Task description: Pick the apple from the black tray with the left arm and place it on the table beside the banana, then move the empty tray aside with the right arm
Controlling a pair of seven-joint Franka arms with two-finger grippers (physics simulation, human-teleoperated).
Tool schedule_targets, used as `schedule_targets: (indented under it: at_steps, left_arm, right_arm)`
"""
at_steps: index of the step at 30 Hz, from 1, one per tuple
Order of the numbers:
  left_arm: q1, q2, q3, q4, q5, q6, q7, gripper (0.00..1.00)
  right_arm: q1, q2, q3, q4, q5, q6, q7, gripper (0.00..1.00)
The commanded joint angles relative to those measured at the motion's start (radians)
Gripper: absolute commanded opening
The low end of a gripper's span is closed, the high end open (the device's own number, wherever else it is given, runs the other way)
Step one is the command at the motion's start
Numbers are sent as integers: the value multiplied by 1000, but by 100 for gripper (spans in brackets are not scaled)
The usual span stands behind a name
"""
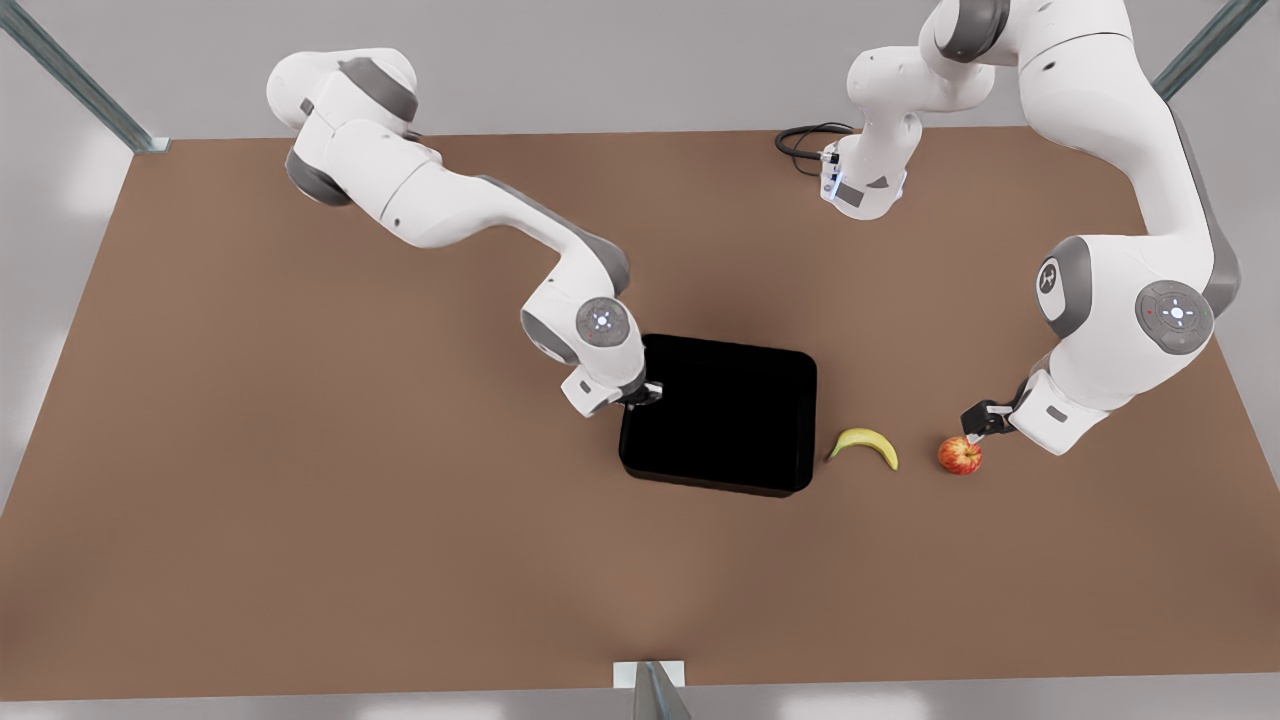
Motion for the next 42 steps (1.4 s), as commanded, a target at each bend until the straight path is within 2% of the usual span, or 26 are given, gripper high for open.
schedule_targets:
  at_steps: [1,3,8,14,16,18,20,23,25,29,38,39,40,41,42]
  left_arm:
    - [0,-1,0,1,1,0,7,100]
    - [0,-1,0,1,1,0,7,100]
    - [0,-1,0,-1,1,0,7,100]
    - [0,-1,0,-1,1,0,9,100]
    - [2,-1,0,-1,1,0,9,100]
    - [2,-1,0,-1,1,0,9,100]
    - [0,-1,0,-1,1,0,9,100]
    - [0,-1,0,-3,1,0,9,100]
    - [0,-1,0,-3,1,0,9,100]
    - [0,-1,0,-3,1,0,7,100]
    - [2,-1,0,-3,6,0,6,100]
    - [2,-1,0,-3,2,0,10,100]
    - [0,-1,0,1,2,1,16,100]
    - [-8,-1,0,2,16,9,16,100]
    - [-6,-1,0,5,18,9,18,100]
  right_arm:
    - [-39,-9,32,1,-3,-102,-80,15]
    - [-120,-24,90,1,-5,-156,-143,14]
    - [-286,-93,124,13,-2,-340,-474,14]
    - [-458,-105,113,55,26,-466,-901,14]
    - [-496,-105,58,67,26,-483,-1062,14]
    - [-490,-107,-66,108,24,-483,-1228,13]
    - [-488,-105,-139,132,26,-472,-1350,13]
    - [-487,-102,-197,154,26,-460,-1430,12]
    - [-481,-87,-252,153,27,-383,-1462,12]
    - [-481,-44,-303,151,27,-286,-1492,12]
    - [-475,1,-333,151,27,-257,-1487,15]
    - [-473,1,-333,151,26,-257,-1487,23]
    - [-473,-1,-333,151,26,-256,-1487,51]
    - [-472,-1,-333,151,27,-254,-1453,97]
    - [-470,-1,-333,151,27,-254,-1430,100]
